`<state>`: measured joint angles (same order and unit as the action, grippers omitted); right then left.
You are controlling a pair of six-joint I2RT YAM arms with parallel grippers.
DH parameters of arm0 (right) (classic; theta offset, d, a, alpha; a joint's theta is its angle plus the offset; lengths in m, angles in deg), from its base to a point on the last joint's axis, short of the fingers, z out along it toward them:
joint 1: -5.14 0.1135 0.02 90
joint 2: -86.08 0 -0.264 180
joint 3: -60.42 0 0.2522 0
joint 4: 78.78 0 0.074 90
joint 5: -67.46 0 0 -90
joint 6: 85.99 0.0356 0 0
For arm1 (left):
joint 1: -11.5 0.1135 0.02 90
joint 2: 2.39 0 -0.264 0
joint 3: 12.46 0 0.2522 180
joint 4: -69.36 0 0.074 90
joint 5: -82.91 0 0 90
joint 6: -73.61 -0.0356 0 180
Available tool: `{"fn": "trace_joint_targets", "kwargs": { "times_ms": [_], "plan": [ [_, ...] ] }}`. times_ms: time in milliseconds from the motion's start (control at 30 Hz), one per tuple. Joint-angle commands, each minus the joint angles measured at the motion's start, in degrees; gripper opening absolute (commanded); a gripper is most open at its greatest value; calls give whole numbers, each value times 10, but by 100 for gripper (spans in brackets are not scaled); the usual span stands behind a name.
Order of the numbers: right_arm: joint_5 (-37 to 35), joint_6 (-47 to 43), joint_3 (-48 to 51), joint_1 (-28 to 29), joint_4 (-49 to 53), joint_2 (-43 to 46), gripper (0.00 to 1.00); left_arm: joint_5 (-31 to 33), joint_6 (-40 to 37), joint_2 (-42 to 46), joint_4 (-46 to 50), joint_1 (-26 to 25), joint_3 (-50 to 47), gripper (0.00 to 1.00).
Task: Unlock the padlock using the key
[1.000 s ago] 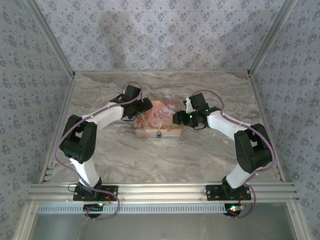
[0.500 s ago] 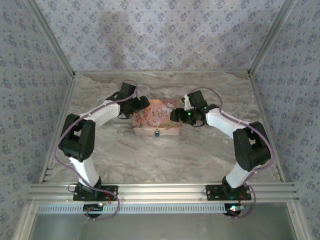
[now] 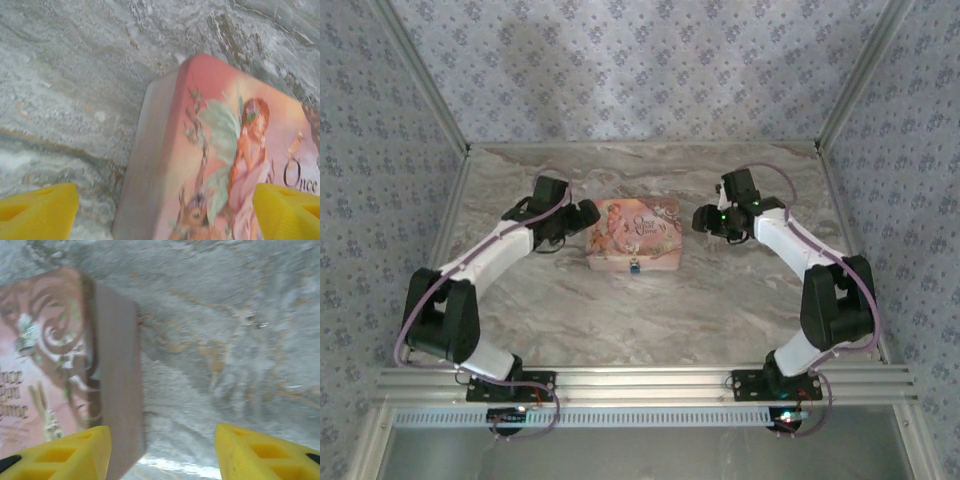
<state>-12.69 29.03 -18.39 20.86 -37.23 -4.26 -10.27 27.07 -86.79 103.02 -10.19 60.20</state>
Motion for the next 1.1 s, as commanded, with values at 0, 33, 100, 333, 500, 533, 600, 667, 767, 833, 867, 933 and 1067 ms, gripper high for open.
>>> {"fn": "trace_joint_targets", "kwargs": {
  "times_ms": [0, 33, 100, 333, 500, 533, 600, 667, 767, 833, 867, 933, 1067],
  "plan": [
    [-77, 6, -42, -10, 62, -24, 56, 19, -5, 46, 33, -31, -34, 90],
    [-80, 6, -54, -13, 64, -33, 56, 19, -2, 57, 34, -41, -44, 90],
    [-82, 5, -75, -19, 64, -60, 52, 20, 8, 82, 36, -68, -65, 89],
    [-73, -5, -127, -40, 64, -136, 45, 32, 47, 170, 41, -158, -118, 89],
    [-66, -15, -148, -47, 64, -178, 43, 39, 72, 216, 47, -208, -137, 89],
    [-65, -17, -150, -48, 64, -185, 43, 39, 76, 221, 45, -214, -139, 89],
    [-61, -19, -153, -51, 64, -199, 44, 43, 86, 226, 45, -228, -145, 89],
    [-59, -21, -157, -53, 62, -212, 44, 44, 96, 227, 38, -235, -151, 89],
    [-59, -26, -164, -54, 60, -228, 44, 45, 113, 226, 23, -245, -164, 89],
    [-63, -30, -172, -55, 62, -238, 44, 47, 123, 224, 17, -249, -171, 89],
    [-62, -32, -175, -56, 61, -243, 44, 47, 126, 224, 15, -251, -174, 89],
    [-59, -34, -181, -59, 62, -252, 44, 50, 129, 227, 16, -255, -175, 89],
    [-50, -36, -190, -61, 60, -266, 43, 58, 131, 234, 23, -256, -177, 89]
  ]
}}
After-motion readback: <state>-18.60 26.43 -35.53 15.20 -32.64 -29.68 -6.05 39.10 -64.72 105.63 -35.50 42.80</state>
